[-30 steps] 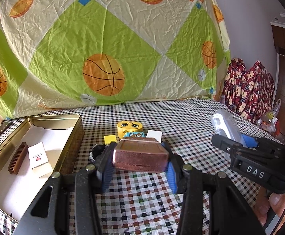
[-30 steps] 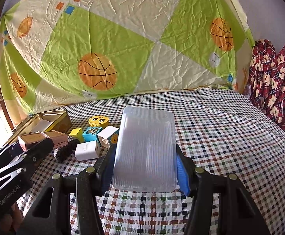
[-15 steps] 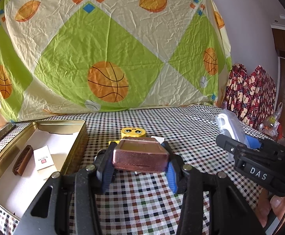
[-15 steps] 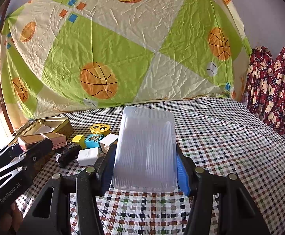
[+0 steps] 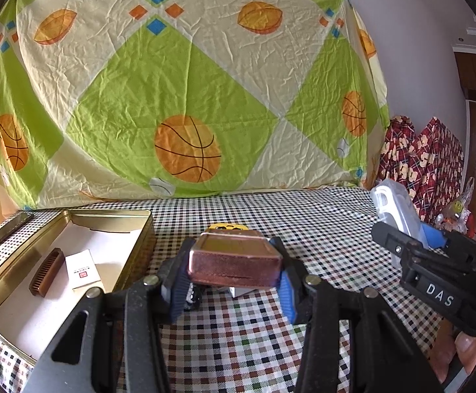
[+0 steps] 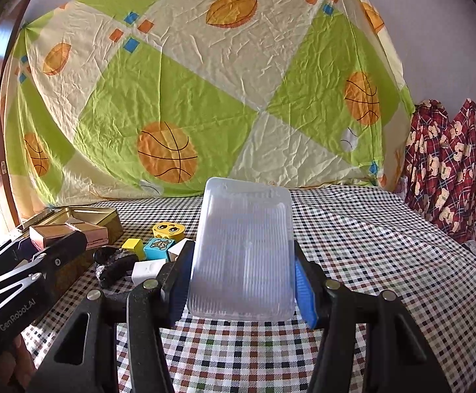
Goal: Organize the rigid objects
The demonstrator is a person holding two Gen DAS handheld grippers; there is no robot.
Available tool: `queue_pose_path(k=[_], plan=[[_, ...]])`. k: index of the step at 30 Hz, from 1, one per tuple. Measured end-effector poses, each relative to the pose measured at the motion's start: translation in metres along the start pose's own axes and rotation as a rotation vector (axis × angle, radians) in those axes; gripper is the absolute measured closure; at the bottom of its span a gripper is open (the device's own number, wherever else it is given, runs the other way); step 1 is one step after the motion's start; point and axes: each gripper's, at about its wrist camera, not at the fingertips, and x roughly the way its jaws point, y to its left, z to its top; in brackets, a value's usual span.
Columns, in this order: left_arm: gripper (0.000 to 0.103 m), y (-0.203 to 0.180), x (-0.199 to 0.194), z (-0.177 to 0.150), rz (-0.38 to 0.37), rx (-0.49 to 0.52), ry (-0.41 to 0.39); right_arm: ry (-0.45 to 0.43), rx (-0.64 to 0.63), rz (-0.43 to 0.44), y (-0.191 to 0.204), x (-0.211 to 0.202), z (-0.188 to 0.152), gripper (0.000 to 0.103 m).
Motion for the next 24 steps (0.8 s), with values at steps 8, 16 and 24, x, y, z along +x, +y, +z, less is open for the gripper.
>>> queue_pose_path(k=[8,16,24], plan=[[0.058,0.005,-0.005,-0.001,0.014,-0.006,-0.017,-0.074,-0.009,0.002,0.005,-0.014,-0.001,0.046],[0.058,0.009,-0.009,0.0,0.029,-0.01,-0.031,-0.114,-0.017,0.01,0.011,-0.021,-0.001,0.046],[0.058,0.013,-0.013,-0.001,0.041,-0.01,-0.037,-0.115,-0.015,0.034,0.017,-0.02,-0.001,0.046]])
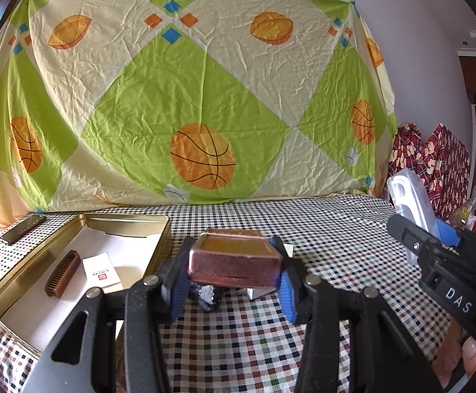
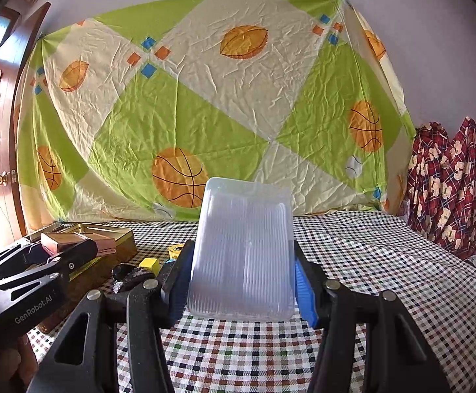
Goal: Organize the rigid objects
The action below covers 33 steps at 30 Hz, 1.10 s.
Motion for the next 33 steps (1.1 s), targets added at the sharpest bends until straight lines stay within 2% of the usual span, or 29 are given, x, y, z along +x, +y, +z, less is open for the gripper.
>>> queue_pose_path(k=[33], plan=[[0.058,0.052,-0.01,-0.003,0.029,-0.097,0.02,0.03,-0.048,0.159,0.064,0.011,-0.003,0.046]])
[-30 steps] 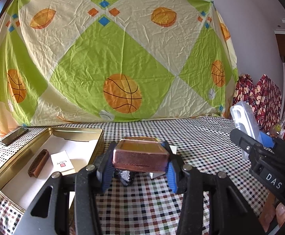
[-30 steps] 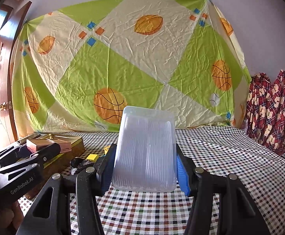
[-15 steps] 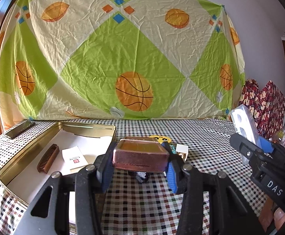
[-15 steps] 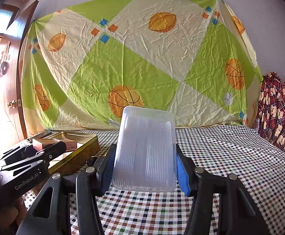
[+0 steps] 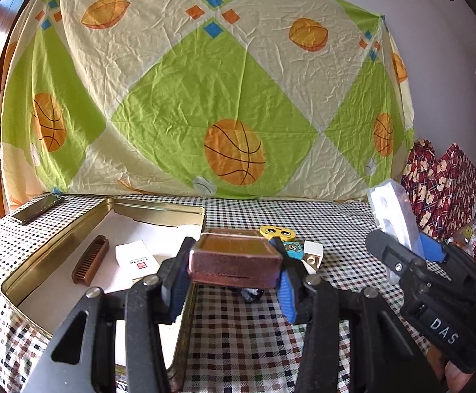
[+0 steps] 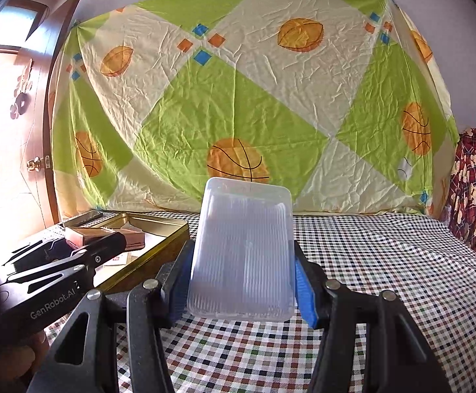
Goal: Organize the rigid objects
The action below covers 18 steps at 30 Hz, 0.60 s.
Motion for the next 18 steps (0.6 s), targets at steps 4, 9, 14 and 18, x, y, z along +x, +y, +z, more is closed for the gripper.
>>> queue_pose_path(k=[4,9,14,18], plan=[[0.058,0.005,-0.002,0.001,0.013,-0.004,-0.004,0.003,-0.002,0.012,0.005,0.003,0.001,0.046],[0.058,0.017,-0.003,0.001,0.025,-0.022,-0.002,0.007,-0.018,0.031,0.015,0.007,0.001,0.046],[0.058,0.028,-0.003,0.002,0.046,-0.032,0.0,0.011,-0.034,0.046,0.026,0.012,0.002,0.046],[0.058,0.038,-0.005,0.003,0.057,-0.045,-0.005,0.015,-0.045,0.061,0.034,0.015,0.003,0.046]])
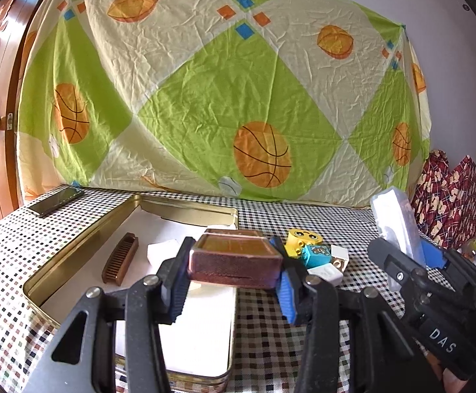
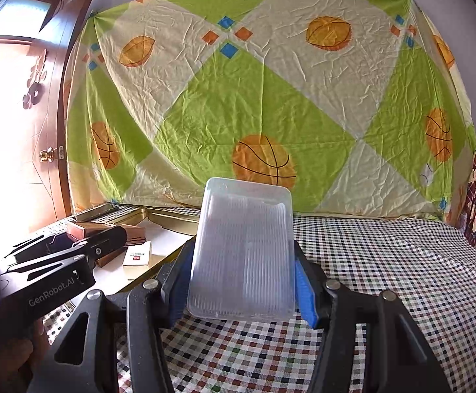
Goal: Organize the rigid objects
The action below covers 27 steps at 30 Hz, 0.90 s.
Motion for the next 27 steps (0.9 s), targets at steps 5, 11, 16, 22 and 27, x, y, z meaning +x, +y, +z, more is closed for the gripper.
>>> queue_pose_path(k=[5,11,16,22,27], plan=[[0.058,0.01,0.0,0.0,0.016,-0.009,0.001,0.004,-0.017,0.017,0.012,0.005,0.001,0.046],[0.058,0.021,0.0,-0.001,0.03,-0.024,0.005,0.007,-0.024,0.037,0.022,0.009,0.002,0.046],[0.058,0.027,-0.002,-0.001,0.037,-0.029,0.0,0.006,-0.028,0.048,0.029,0.012,0.003,0.046],[0.058,0.031,-0.003,-0.001,0.046,-0.027,-0.003,0.006,-0.026,0.066,0.035,0.016,0.005,0.046],[0.058,0.035,-0.003,-0.001,0.05,-0.027,0.003,0.011,-0.025,0.083,0.042,0.02,0.005,0.046]])
